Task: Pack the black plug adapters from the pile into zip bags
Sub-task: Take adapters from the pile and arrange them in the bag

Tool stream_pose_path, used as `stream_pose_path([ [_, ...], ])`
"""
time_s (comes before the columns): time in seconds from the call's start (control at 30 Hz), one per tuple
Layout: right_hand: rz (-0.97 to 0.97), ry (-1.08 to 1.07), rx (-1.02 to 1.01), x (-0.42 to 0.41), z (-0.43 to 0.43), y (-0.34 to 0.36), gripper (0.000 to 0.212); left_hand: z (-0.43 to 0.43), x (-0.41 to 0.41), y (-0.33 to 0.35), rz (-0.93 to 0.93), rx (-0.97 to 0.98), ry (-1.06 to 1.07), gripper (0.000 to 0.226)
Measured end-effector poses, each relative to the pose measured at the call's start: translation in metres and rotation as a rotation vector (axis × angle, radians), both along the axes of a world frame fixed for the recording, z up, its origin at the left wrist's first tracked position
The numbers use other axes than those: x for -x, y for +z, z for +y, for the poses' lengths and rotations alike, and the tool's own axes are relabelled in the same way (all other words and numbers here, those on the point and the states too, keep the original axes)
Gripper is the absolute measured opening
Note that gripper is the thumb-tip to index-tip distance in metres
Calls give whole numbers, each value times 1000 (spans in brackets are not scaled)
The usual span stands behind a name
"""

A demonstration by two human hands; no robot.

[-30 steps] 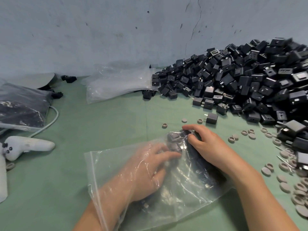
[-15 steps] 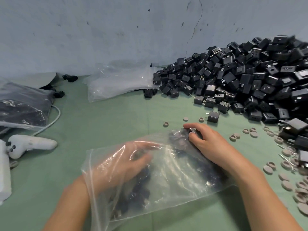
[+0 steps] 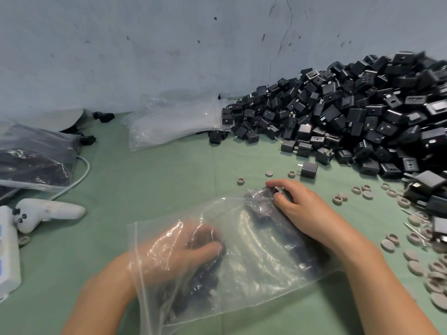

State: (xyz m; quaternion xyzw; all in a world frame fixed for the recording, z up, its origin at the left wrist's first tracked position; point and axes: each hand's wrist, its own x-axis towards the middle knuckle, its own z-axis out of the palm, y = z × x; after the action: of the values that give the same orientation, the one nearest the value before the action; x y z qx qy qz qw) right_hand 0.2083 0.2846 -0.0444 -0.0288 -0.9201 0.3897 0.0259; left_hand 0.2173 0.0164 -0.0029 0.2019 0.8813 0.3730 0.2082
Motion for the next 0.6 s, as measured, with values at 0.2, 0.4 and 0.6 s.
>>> stream_pose_path([
  [0.2, 12, -3, -10, 0, 0, 1, 33, 35, -15, -3, 206, -189, 6, 42],
  [0.4, 4, 11, -16, 0, 0, 1, 34, 40, -13, 0, 154, -204, 69, 34],
  [0.6, 0, 11, -15, -1, 0, 2, 34, 51, -10, 4, 174, -186, -7, 30],
])
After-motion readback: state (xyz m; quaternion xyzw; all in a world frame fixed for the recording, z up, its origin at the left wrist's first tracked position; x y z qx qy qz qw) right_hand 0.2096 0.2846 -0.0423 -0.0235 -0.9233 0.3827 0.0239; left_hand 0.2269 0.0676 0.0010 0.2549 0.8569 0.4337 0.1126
